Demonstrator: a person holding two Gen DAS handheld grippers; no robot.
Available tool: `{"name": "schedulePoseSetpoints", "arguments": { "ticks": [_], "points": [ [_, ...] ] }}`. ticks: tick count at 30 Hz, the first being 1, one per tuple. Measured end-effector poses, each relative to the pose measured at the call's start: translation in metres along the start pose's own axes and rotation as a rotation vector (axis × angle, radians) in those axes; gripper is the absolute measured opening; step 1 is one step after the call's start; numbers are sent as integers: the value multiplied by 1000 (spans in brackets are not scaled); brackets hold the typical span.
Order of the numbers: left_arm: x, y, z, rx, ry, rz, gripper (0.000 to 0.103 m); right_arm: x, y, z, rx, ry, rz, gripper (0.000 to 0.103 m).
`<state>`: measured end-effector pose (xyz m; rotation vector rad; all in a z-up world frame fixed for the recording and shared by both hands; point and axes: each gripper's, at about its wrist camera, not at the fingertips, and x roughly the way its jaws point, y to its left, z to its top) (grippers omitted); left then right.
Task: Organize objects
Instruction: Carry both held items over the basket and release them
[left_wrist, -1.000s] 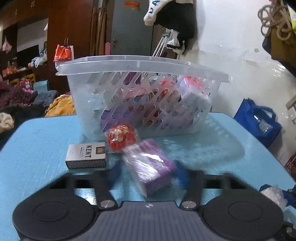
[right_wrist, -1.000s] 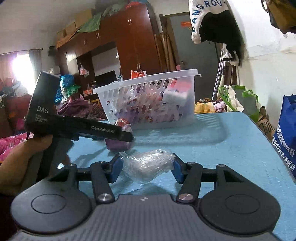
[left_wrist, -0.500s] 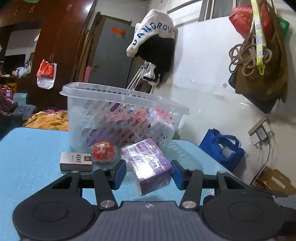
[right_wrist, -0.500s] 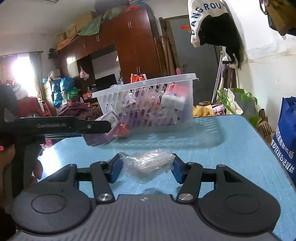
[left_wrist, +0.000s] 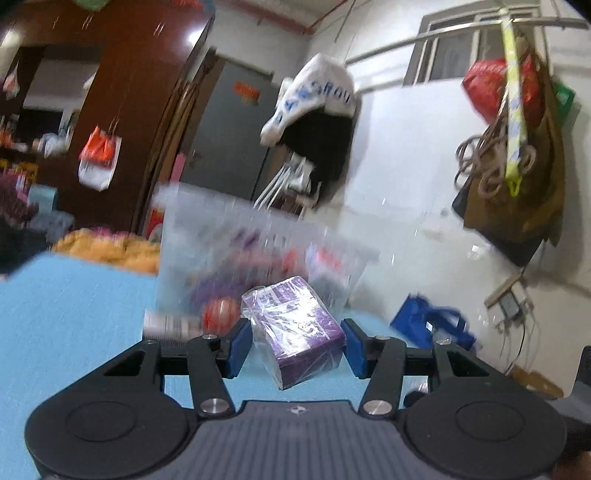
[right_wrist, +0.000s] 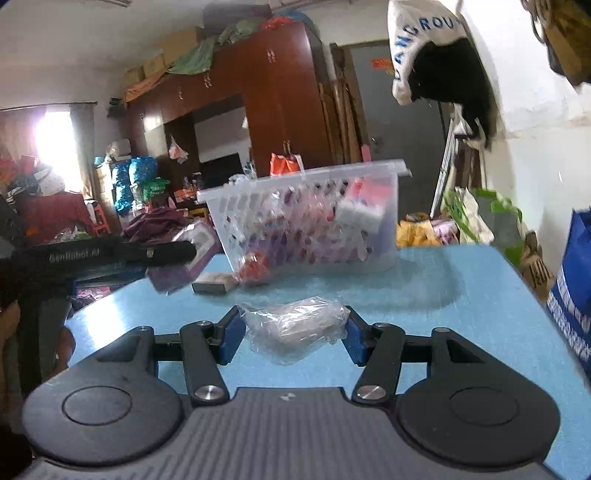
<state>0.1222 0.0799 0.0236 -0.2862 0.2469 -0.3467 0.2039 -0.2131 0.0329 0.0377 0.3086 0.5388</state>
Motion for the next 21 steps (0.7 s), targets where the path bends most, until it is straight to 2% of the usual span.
{"name": "schedulePoseSetpoints", "arguments": {
  "ticks": [3,5,7,9,11,14,15,17,18,19,20,21],
  "points": [
    [4,-8,45,55,-71,-6,56,5,0,52,-42,-100,5,59],
    [16,-17,81,113,-96,26,56,20,-2,95,-68,-155,-23,59],
    [35,-17,114,118,-109,60,56,44,-3,129,-96,-162,-71,59],
    [59,-11,137,97,-83,108,56,71,-10,153,-114,-163,-68,59],
    [83,-3,151,87,-42,149,56,100,-18,168,-110,-116,-81,59],
    [113,15,157,25,-3,175,57,137,-24,169,-122,-49,-75,59],
    [123,21,156,15,7,178,60,146,-24,166,-132,-34,-82,59],
    [143,28,152,25,39,194,75,158,-23,159,-164,-28,-85,60],
    [151,31,149,32,58,212,88,160,-22,155,-164,-25,-86,69],
    [157,33,147,37,88,237,90,159,-22,150,-156,-19,-90,94],
    [159,36,144,40,101,259,90,153,-21,145,-148,-34,-111,102],
    [156,37,142,41,91,265,90,146,-21,142,-141,-56,-120,103]
  ]
}}
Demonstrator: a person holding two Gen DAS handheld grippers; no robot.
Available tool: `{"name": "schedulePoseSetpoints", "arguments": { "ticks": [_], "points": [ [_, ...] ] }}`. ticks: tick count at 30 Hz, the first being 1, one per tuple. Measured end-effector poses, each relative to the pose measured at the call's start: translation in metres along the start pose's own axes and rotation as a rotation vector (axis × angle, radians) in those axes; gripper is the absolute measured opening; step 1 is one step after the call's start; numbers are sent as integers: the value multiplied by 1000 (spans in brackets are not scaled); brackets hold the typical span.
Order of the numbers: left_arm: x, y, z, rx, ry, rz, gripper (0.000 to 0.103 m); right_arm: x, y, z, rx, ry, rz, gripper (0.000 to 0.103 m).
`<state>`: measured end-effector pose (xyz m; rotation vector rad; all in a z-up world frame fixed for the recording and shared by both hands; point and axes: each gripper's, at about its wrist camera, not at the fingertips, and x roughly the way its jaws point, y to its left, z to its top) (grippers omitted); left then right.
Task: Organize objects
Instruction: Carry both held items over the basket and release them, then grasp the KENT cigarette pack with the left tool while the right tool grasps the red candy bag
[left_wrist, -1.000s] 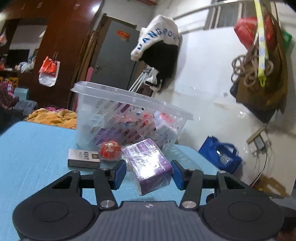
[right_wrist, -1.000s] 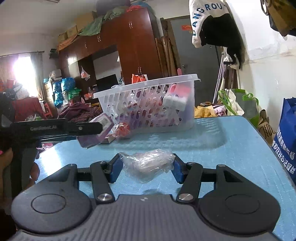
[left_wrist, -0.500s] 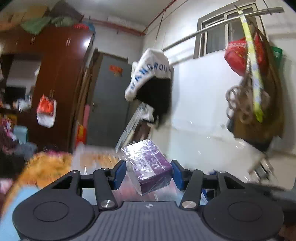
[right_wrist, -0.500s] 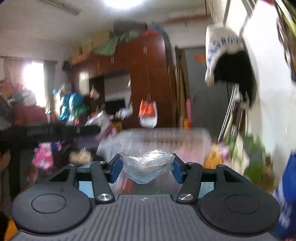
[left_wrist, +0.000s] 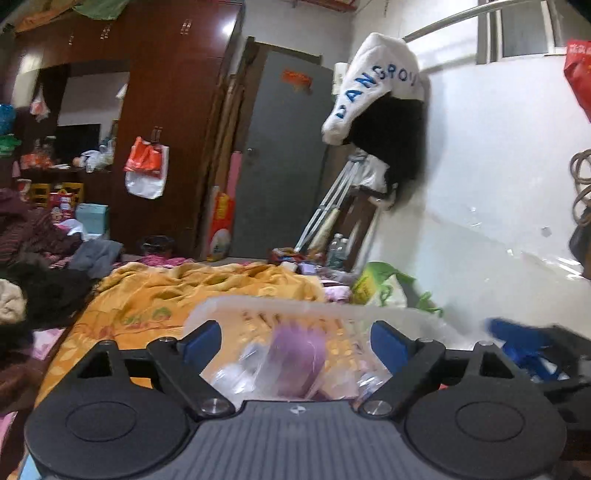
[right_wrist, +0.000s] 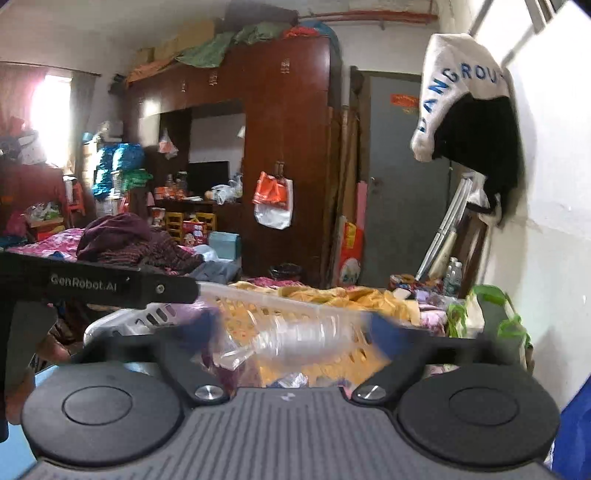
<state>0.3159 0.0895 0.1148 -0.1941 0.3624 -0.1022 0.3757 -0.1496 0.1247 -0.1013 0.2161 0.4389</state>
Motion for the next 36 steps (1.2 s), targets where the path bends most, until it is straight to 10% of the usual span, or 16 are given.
{"name": "schedulePoseSetpoints", "arguments": {
  "ticks": [8,12,22,28,36],
  "points": [
    [-78,31,-68,44,3,-57,101,-64,23,-49,107,29,144,103],
    [-64,30,-97,126,149,101,99,-58,32,-71,160,105,131,103],
    [-25,29,-117,123,287,80,99,-18,13,-84,312,279,58,103],
    [-28,29,-120,145,302,129,61,2,24,-90,295,353,49,103],
    [-43,45,-122,152,297,125,61,18,61,-90,256,385,79,103]
  ]
}}
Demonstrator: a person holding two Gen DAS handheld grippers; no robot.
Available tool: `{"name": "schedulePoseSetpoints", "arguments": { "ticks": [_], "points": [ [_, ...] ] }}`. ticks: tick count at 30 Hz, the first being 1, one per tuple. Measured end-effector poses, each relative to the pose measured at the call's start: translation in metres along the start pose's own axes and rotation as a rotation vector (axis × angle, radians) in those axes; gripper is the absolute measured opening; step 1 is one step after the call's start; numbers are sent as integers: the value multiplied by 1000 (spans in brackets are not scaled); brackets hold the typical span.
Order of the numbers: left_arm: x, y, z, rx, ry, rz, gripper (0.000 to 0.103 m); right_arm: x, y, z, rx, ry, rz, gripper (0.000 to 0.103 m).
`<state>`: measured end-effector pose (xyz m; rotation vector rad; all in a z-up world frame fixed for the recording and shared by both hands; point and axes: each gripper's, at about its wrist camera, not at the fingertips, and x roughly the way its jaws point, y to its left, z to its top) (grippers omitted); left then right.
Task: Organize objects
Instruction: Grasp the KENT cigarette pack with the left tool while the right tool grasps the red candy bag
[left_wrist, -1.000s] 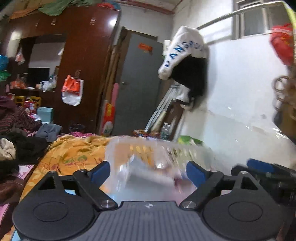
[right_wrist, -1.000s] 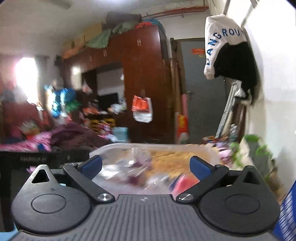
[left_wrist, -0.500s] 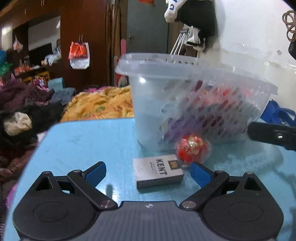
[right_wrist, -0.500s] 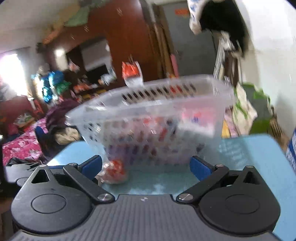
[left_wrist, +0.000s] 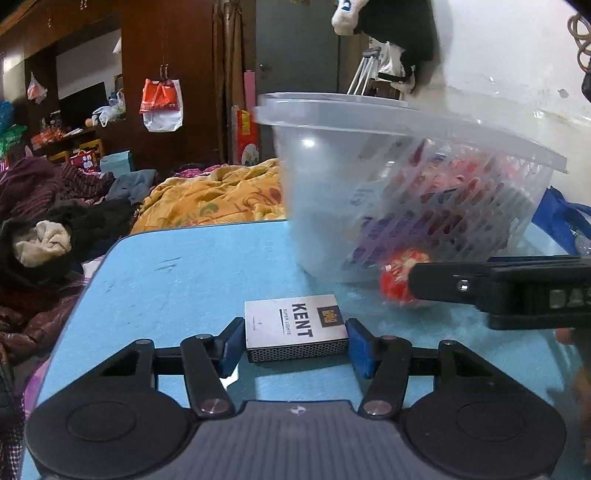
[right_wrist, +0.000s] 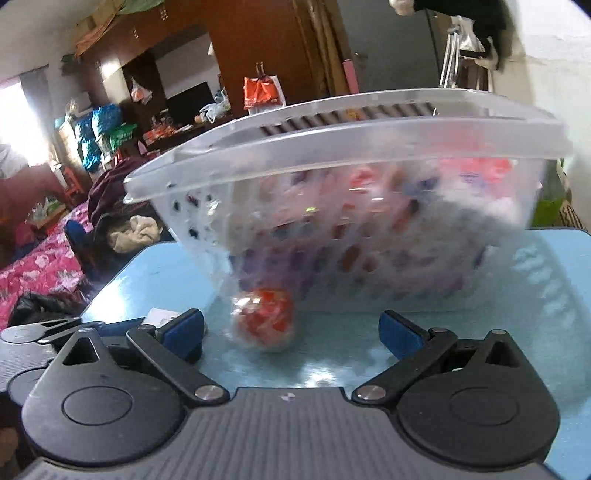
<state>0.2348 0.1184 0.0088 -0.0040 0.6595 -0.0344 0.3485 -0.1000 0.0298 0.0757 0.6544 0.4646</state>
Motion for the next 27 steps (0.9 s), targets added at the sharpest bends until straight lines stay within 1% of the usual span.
{"name": "schedulePoseSetpoints", "arguments": {
  "ticks": [2,5,7,8,9,10,13,15,18,20,23,27],
  "points": [
    [-3,10,-2,-10,0,5,61,5,6,1,-16,9,-4,99],
    [-3,16,-3,-22,-3,-2,61,13,10,4,-28,20,-13,88],
    [-1,17,-3,-19,-3,-8,61,17,9,4,-24,32,-21,73],
    [-1,17,-3,-16,-3,-8,61,19,8,3,-22,44,-20,71],
    [1,18,-2,-14,-2,-9,62,17,8,1,-36,37,-20,64],
    [1,19,-1,-13,-2,-10,62,16,9,1,-51,37,-20,49],
    [1,19,-2,-6,-4,-22,62,5,4,-1,-60,23,0,48],
    [0,20,-3,2,-5,-43,62,-7,-2,-3,-66,-2,-6,48],
    [-4,24,-5,-21,-26,-68,61,-29,-9,-7,-70,-41,12,48],
    [-11,23,-5,-20,-72,-67,61,-46,-13,-9,-87,-75,17,48],
    [-24,14,-8,-18,-152,-54,61,-67,-15,-14,-121,-136,1,49],
    [-40,-2,-14,-7,-227,-87,62,-89,-23,-17,-122,-187,8,49]
  ]
}}
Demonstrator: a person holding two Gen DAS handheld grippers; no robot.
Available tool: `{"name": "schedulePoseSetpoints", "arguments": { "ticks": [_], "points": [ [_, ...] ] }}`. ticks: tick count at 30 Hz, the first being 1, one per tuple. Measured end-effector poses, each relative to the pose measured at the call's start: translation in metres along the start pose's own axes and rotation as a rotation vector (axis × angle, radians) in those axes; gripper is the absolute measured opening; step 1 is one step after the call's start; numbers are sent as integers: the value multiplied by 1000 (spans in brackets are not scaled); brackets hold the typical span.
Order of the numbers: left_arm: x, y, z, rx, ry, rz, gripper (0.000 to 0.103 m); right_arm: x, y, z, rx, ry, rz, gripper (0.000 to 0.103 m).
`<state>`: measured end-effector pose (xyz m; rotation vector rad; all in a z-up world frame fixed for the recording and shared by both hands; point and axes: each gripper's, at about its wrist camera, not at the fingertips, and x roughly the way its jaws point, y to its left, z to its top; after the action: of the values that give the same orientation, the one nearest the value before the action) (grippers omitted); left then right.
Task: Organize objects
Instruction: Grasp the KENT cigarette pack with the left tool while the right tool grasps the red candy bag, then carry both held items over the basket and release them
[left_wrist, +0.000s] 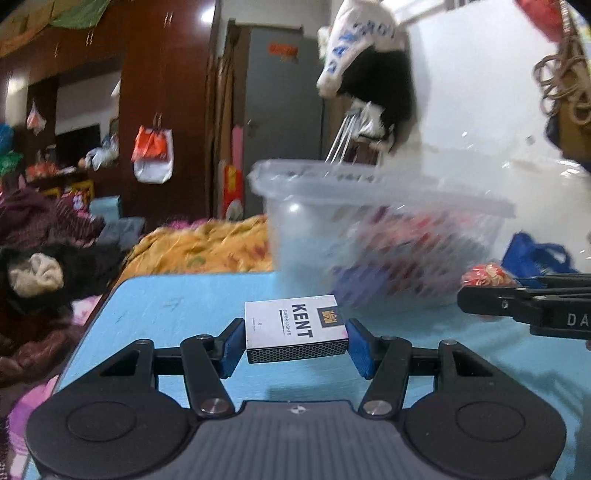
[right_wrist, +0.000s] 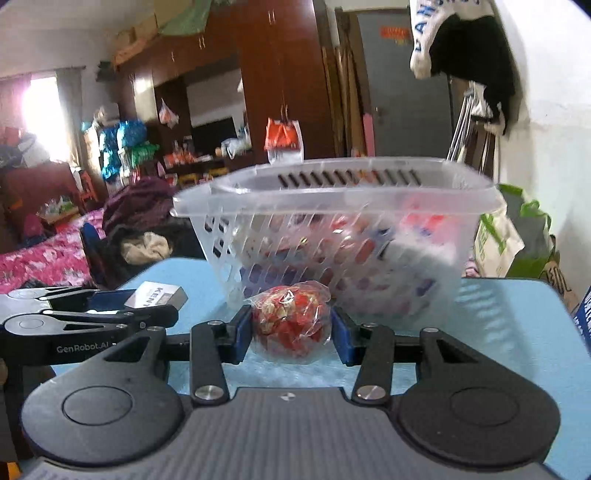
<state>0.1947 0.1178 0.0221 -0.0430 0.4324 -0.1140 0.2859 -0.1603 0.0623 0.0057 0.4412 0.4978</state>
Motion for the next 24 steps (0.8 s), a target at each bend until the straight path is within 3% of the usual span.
{"name": "schedulePoseSetpoints", "arguments": {
  "ticks": [6,14,18,22,24],
  "points": [
    [-23,-14,3,-25,-62,-35,62,-18,-5,-2,20,-36,27,49],
    [-35,-25,4,-47,-69,-89,62,-41,-18,-4,49,-74,45,49],
    [-37,-31,26,-44,-93,-108,62,-50,-10,30,-26,-134,-13,49],
    [-27,-35,68,-65,-84,-168,62,-46,-8,80,-74,-208,-39,49],
    [-15,-38,89,-61,-85,-159,62,-35,-14,101,-84,-222,-50,49]
  ]
}}
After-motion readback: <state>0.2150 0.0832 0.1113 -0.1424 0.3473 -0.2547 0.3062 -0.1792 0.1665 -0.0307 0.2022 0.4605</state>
